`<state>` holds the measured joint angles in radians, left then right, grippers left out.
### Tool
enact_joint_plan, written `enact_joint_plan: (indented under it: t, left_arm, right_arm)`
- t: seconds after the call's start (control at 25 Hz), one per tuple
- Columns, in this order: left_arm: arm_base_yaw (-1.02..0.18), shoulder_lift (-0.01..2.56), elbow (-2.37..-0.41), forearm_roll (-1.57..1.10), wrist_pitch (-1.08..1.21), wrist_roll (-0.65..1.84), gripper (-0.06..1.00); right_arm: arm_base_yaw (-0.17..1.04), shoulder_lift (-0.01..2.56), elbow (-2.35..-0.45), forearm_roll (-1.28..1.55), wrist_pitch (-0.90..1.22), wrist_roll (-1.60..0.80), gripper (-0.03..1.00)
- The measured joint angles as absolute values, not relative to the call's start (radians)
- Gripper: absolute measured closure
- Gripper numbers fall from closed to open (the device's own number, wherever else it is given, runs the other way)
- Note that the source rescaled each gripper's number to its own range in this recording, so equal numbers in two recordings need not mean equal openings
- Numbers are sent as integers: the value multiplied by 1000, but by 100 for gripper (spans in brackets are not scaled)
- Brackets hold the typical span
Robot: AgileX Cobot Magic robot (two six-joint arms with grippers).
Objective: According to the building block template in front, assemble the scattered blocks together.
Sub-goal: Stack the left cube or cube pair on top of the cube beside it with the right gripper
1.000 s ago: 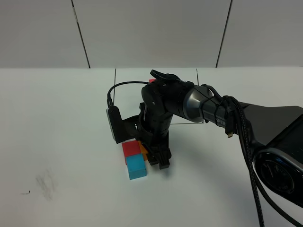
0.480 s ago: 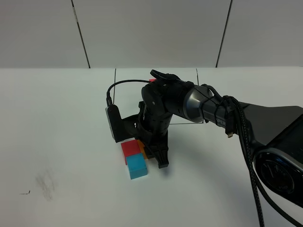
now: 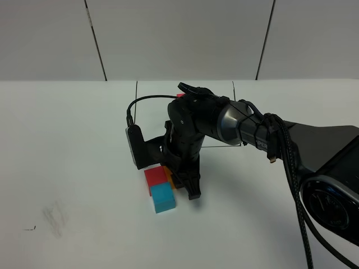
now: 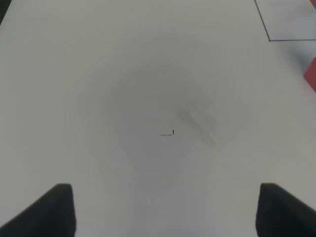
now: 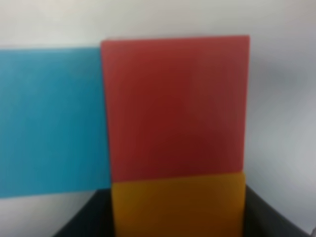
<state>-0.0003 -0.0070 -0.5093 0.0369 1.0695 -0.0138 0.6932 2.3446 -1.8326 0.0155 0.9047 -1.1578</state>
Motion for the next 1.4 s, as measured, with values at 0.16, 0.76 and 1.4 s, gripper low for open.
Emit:
enact_joint_plan:
  t: [0.16,0.76,1.4]
  left_arm:
    - [0,-7,-509,37,1070,-13,9]
    - [0,-7,-509,37,1070,-13,9]
    - [0,-7,-509,37,1070,-13,9]
  right_arm:
    - [693,2345,-1833,0,913,-1156,95]
    - [693,2346,-1995,-28,1079,-1069,96]
    - [691,2345,-2060,-40,1214,-933,96]
